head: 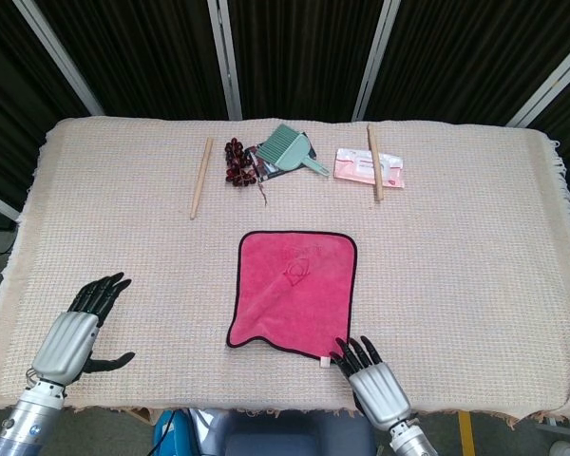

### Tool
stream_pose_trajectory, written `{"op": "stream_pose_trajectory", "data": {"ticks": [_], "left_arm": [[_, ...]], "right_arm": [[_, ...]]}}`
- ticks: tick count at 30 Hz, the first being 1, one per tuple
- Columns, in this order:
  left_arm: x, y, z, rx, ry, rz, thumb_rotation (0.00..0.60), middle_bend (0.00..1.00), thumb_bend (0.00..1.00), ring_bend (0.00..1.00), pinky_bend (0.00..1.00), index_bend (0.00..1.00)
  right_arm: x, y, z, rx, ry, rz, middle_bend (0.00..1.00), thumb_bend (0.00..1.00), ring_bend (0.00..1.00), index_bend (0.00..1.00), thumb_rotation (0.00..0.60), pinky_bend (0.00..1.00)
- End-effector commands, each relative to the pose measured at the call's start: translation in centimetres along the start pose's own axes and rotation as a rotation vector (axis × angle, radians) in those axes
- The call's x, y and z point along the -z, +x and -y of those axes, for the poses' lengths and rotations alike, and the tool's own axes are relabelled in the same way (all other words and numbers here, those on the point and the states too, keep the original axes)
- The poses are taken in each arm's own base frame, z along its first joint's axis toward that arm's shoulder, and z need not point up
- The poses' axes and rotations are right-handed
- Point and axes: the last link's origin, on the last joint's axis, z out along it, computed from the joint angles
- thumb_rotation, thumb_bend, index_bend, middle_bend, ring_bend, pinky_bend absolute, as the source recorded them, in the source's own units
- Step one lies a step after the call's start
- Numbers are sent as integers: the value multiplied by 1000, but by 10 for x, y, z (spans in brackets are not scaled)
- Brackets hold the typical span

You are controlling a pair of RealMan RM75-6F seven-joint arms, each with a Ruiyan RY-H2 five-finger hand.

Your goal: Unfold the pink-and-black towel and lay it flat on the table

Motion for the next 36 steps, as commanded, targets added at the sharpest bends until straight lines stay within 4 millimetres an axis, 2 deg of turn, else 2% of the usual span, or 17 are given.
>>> {"op": "stream_pose_trajectory", "data": {"ticks": [1, 8, 15, 18, 23, 36], "left_arm": [[0, -1, 0, 0, -1, 2, 600, 0, 88, 0, 0, 60], [1, -1, 0, -1, -3, 6, 600, 0, 87, 0, 0, 60], [0, -2, 0, -1, -2, 8, 600, 0, 88, 0, 0, 61], [1, -2, 0, -2, -3, 11, 600, 0, 88, 0, 0, 60], [1, -3, 0, -4, -3, 13, 600, 0, 88, 0, 0, 61], [1, -4, -1, 20, 0, 24, 600, 0, 88, 0, 0, 66]], "right_arm": [[-6, -3, 1, 3, -7, 7, 0, 1000, 0, 112, 600, 0], [-22, -14, 4, 20, -37, 65, 0, 1000, 0, 68, 600, 0], [-30, -21, 4, 37, -65, 97, 0, 1000, 0, 57, 600, 0], [-28, -22, 3, 46, -68, 107, 0, 1000, 0, 63, 600, 0], [-22, -21, 1, 53, -65, 98, 0, 1000, 0, 148, 600, 0], [-4, -19, -8, 68, -63, 99, 0, 1000, 0, 185, 600, 0]]}}
